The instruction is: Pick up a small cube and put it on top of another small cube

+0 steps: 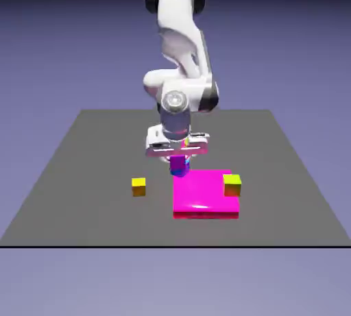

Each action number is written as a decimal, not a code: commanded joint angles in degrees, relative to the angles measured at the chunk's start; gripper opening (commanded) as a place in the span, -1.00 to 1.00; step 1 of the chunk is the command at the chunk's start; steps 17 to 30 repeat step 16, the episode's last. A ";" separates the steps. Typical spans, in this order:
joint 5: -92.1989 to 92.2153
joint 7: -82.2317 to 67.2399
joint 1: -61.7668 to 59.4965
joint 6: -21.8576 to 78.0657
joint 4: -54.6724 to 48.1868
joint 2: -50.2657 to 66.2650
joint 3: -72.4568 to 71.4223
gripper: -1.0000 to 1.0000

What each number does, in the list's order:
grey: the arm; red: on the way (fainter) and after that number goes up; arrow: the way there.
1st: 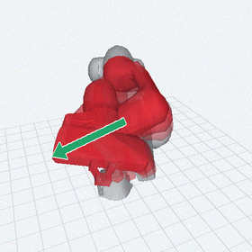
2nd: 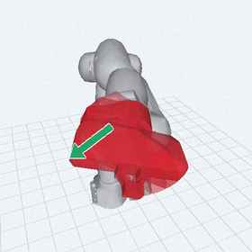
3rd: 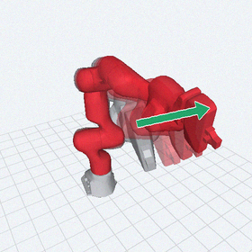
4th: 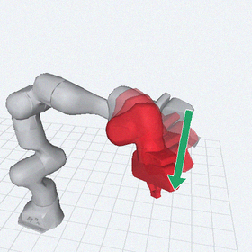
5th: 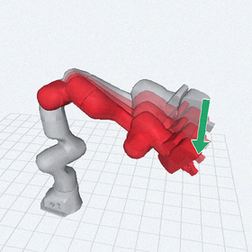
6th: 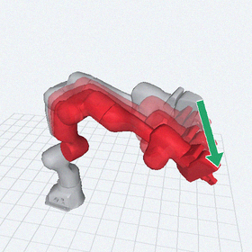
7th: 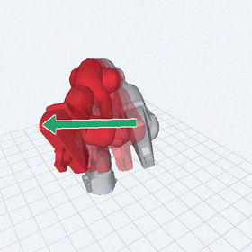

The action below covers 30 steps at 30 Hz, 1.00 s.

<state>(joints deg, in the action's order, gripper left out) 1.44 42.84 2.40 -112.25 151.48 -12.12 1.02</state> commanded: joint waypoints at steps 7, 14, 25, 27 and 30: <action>0.06 2.54 -0.99 1.95 8.94 -10.92 -3.17 -1.00; 0.26 2.54 -0.89 -11.40 15.55 -4.18 -3.36 1.00; 0.22 2.54 -0.91 -8.91 14.31 -5.43 -3.33 1.00; 0.22 2.54 -0.91 -8.91 14.31 -5.43 -3.33 1.00; 0.22 2.54 -0.91 -8.91 14.31 -5.43 -3.33 1.00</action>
